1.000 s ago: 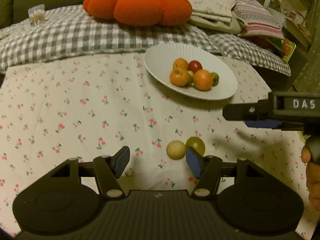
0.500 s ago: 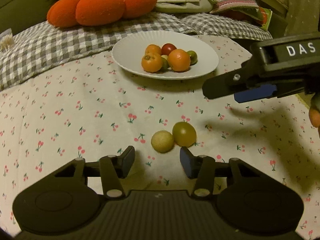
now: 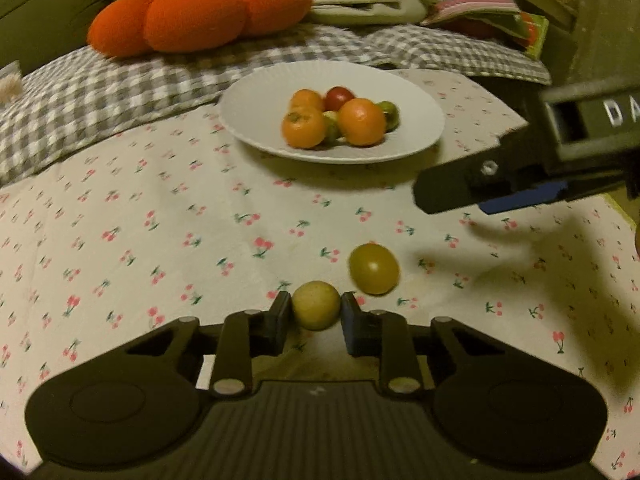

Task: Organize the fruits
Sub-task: 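Grasp pale yellow round fruit with left tool while right tool grasps olive-green fruit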

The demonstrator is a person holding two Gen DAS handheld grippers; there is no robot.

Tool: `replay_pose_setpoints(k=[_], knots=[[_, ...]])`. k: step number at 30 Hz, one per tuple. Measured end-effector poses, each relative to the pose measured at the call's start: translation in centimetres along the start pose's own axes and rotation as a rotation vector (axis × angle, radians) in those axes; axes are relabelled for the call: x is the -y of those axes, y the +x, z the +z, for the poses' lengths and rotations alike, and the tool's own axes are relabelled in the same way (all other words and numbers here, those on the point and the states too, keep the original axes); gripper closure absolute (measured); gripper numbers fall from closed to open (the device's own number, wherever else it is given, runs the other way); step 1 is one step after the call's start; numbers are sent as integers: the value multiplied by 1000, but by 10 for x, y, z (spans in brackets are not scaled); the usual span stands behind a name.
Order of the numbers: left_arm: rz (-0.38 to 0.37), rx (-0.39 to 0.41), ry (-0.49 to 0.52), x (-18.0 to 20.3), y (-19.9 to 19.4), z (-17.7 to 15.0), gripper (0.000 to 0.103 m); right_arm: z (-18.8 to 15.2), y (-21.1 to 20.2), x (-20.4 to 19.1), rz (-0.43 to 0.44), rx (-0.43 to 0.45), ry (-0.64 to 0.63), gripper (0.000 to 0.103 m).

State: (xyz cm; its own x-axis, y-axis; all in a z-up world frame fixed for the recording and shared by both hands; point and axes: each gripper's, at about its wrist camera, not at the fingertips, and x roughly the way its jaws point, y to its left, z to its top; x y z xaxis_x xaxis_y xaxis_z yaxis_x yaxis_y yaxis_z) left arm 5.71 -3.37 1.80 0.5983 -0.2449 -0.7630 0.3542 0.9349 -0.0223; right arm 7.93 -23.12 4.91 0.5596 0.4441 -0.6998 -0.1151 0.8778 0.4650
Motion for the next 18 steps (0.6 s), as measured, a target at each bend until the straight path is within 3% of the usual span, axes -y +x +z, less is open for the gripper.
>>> replay_pose_setpoints(k=[8,18], knots=[[98,-22,-156,-23,-15,-1,78,-6,8,-7,-8,-17,-41,28],[145,-35,-282,-43,-17,-1,78,-24,33,-33,-32,-48,-215,29]])
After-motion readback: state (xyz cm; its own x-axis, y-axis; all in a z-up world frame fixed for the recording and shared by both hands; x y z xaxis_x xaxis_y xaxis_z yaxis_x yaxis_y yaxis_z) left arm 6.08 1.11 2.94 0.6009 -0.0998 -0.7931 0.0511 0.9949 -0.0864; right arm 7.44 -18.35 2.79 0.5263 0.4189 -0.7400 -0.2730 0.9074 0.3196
